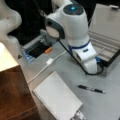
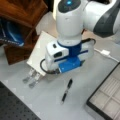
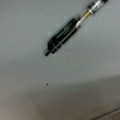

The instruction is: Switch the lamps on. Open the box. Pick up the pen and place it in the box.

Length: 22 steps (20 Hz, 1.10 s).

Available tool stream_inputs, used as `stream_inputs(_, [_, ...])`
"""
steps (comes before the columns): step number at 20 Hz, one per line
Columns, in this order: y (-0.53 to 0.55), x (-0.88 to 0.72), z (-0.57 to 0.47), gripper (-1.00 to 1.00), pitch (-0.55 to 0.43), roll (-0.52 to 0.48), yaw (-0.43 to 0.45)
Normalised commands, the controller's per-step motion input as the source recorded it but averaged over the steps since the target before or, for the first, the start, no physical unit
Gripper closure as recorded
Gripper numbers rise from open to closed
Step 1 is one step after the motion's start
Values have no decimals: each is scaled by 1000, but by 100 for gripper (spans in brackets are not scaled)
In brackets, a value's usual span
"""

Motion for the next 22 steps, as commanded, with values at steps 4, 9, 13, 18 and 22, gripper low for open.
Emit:
stream_inputs(4, [-18, 240, 33, -100, 185, 124, -24])
stream_inputs(9, [14, 297, 2, -100, 129, 114, -127])
stream_inputs(13, [57, 313, -12, -100, 82, 86, -198])
stream_inputs(18, [53, 268, -24, -100, 123, 105, -170])
stream_inputs(22, [43, 253, -19, -100, 100, 87, -162])
